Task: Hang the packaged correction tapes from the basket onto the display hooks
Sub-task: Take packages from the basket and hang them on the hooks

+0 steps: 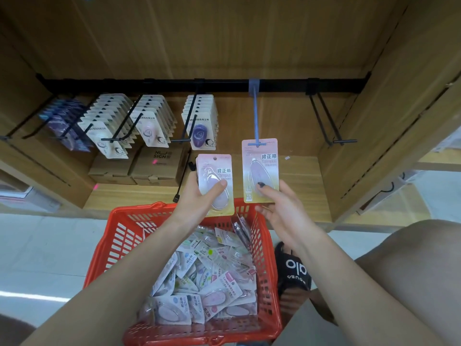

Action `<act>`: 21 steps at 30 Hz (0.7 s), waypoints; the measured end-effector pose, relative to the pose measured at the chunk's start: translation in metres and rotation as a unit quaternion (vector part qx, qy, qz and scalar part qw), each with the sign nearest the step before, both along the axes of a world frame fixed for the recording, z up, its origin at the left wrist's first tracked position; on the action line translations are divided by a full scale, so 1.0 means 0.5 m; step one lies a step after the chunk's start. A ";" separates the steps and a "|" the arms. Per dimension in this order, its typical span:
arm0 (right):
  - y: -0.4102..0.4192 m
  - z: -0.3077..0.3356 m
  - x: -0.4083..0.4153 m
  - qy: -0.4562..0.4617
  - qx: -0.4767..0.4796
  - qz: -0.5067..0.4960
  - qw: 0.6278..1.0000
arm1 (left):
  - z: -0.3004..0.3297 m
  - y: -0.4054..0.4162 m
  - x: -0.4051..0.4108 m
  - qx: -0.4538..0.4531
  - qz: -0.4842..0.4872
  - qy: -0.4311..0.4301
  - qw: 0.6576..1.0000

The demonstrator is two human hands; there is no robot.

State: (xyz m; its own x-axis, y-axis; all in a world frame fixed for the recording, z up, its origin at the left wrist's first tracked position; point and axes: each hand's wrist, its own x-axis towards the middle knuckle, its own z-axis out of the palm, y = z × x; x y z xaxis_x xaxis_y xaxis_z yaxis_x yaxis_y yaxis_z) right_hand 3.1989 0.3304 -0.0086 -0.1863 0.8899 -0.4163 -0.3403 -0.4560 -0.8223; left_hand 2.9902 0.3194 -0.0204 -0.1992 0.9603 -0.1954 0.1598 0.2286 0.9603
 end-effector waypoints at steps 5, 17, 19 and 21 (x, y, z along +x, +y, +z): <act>0.020 -0.005 -0.017 -0.013 -0.002 0.006 1.000 | 0.004 0.005 -0.002 0.001 0.001 0.011 1.000; 0.146 -0.024 -0.025 -0.130 -0.044 -0.018 0.990 | 0.016 0.035 0.007 -0.006 -0.002 0.035 0.999; 0.186 -0.025 -0.026 -0.157 -0.047 -0.011 0.986 | 0.021 0.048 0.014 -0.006 -0.003 0.040 0.999; 0.231 -0.026 -0.031 -0.166 -0.042 -0.012 0.985 | 0.025 0.061 0.022 -0.009 -0.002 0.041 0.999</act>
